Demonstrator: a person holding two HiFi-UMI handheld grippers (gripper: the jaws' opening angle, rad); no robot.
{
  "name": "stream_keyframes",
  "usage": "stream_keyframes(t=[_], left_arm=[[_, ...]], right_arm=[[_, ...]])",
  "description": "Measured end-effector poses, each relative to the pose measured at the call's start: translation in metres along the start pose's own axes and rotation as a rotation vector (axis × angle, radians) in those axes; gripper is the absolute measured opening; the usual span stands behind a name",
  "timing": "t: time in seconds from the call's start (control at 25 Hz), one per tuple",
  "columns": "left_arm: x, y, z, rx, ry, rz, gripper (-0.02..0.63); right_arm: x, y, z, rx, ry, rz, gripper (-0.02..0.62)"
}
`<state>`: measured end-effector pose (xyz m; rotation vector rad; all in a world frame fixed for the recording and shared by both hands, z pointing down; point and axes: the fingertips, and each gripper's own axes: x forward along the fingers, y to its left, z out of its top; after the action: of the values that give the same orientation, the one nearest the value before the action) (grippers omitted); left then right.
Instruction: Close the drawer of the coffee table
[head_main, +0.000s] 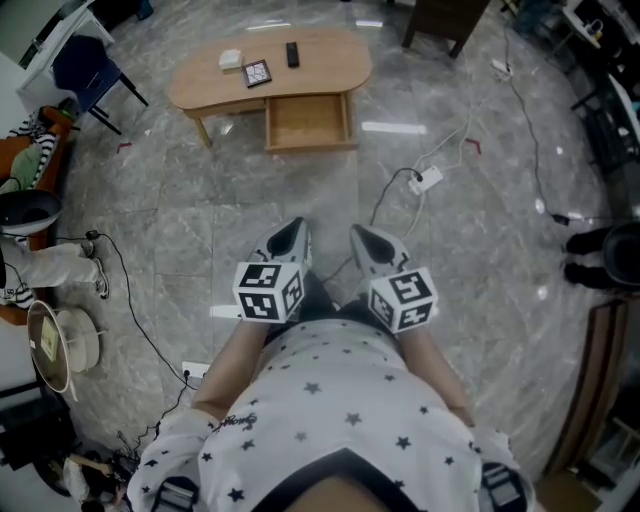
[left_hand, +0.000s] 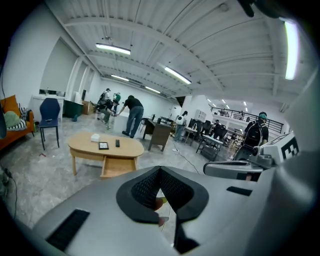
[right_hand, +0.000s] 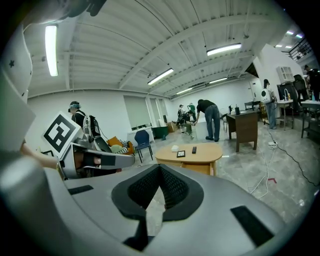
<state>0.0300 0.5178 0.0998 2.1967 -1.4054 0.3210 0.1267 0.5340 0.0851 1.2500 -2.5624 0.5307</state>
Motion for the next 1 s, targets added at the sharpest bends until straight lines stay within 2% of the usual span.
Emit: stream_keyframes(t=[0.4, 1.0], left_arm=[[0.04, 0.035, 0.024, 0.005, 0.011, 0.01, 0.008], [0.102, 0.102, 0.078, -0.043, 0.031, 0.012, 0.008]], right_arm=[[0.048, -0.025, 0.019, -0.006, 0.008, -0.024, 0.008], [0.137, -0.058, 0.067, 0.018, 0.01, -0.026, 0.008]])
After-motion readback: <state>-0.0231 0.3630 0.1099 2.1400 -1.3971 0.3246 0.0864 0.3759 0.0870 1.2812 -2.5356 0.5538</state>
